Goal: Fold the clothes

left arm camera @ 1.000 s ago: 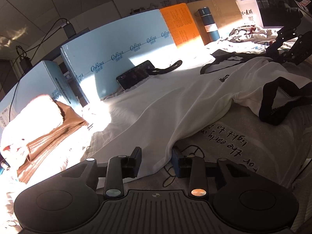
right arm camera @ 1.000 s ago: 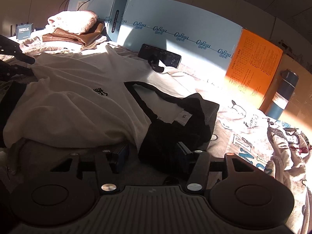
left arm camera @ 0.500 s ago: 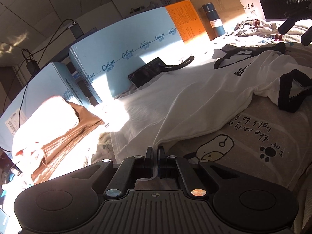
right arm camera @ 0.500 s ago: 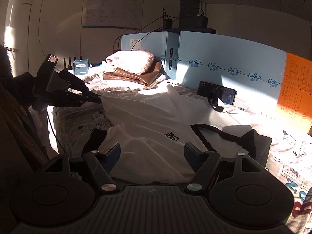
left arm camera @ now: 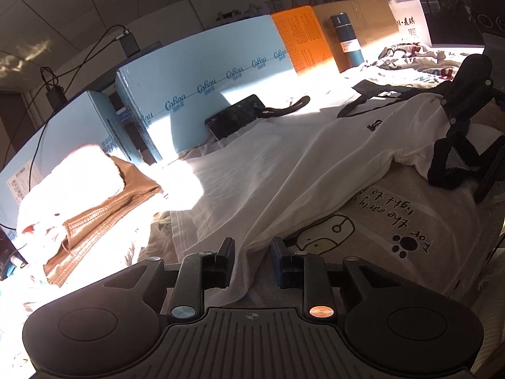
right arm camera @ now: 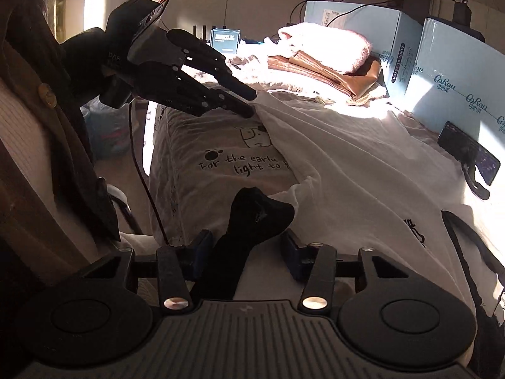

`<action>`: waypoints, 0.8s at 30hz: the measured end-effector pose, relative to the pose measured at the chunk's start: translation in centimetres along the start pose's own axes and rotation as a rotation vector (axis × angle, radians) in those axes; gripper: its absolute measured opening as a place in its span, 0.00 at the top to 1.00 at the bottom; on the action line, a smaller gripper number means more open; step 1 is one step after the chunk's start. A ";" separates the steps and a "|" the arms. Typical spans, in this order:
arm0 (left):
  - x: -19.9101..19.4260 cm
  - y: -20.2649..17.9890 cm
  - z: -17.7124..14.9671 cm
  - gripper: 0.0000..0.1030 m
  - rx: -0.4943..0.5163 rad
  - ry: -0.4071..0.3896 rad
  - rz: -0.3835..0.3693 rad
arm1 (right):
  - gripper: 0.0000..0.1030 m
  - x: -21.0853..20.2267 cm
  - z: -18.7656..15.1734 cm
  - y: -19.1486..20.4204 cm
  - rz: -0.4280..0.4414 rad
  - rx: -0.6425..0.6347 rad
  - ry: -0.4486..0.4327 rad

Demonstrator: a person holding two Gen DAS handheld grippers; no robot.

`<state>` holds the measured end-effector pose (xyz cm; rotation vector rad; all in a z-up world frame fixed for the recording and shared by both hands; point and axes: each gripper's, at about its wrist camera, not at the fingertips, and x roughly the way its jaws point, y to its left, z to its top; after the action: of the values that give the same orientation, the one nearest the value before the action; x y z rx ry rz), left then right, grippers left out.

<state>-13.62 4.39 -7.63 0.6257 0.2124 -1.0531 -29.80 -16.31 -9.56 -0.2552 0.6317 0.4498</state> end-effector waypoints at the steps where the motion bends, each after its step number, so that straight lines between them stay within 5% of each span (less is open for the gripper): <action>1: -0.2 -0.3 0.3 0.54 -0.002 -0.031 -0.032 | 0.76 -0.3 -0.1 -0.2 0.000 0.012 -0.008; 3: -0.4 -0.9 0.8 0.46 -0.007 -0.085 -0.093 | 0.89 -1.0 -0.3 -0.6 0.006 0.037 -0.024; 11: 2.0 -1.7 2.7 0.40 -0.069 -0.109 -0.136 | 0.91 -2.7 -1.2 0.1 0.104 0.104 -0.012; 15: 3.1 0.0 3.8 0.40 -0.146 -0.078 -0.104 | 0.67 -4.2 -0.9 -0.7 0.150 0.147 -0.080; 18: 3.2 2.6 6.0 0.32 -0.174 -0.105 -0.022 | 0.57 -6.9 0.6 -2.6 0.053 0.129 -0.164; 24: 7.7 6.6 10.5 0.21 -0.180 -0.100 0.121 | 0.40 -7.3 3.3 -10.8 -0.288 0.119 -0.215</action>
<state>-5.47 -5.15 -0.11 0.4175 0.1769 -0.9339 -28.22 -26.90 -1.41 -0.1785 0.4012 0.1584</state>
